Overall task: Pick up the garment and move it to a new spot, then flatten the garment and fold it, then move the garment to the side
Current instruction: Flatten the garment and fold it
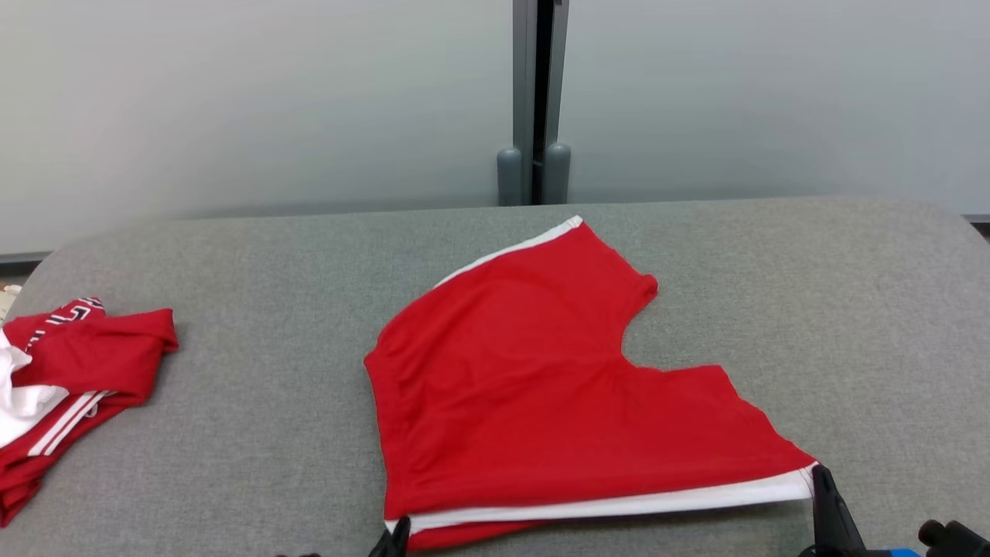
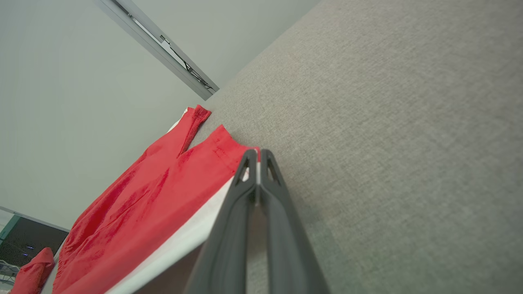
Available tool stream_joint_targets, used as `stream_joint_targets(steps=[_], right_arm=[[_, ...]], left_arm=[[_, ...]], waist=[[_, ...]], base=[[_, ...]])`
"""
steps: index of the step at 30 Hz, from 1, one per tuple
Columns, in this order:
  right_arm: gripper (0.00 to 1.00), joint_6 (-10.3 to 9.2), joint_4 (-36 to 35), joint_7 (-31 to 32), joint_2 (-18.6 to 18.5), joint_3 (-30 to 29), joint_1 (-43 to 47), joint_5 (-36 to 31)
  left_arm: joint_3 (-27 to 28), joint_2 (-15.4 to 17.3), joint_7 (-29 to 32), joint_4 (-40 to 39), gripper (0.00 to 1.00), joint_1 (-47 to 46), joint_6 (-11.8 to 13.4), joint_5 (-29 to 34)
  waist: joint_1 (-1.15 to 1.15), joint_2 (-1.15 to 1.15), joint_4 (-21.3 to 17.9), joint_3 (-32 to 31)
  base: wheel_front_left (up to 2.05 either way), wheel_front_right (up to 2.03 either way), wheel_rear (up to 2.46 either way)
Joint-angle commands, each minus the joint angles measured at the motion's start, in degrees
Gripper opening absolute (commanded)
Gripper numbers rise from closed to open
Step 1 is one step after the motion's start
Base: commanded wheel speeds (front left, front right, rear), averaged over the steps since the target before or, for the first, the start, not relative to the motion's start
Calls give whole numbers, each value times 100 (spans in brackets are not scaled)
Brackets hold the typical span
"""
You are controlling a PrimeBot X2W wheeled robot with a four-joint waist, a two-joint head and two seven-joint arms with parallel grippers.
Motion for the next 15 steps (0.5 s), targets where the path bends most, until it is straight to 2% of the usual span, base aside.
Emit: stream_joint_targets(steps=[1,7,11,15], right_arm=[[0,-11,-131,5,-101,-85,142,39],[0,-11,-733,193,-95,-224,306,198],[0,-11,-906,330,-82,-267,-186,106],[0,-7,-736,491,-66,-297,-987,-162]], left_arm=[[77,73,-30,-52,0,129,21,20],[158,28,-30,-361,0,276,22,135],[283,-171,-30,-537,0,-131,21,-152],[48,-245,-30,-482,0,-840,20,-347]], waist=[[2,0,-22,-66],[2,0,94,-80],[2,0,238,97],[2,0,424,461]], base=[[0,0,0],[0,0,0],[0,0,0],[0,0,0]])
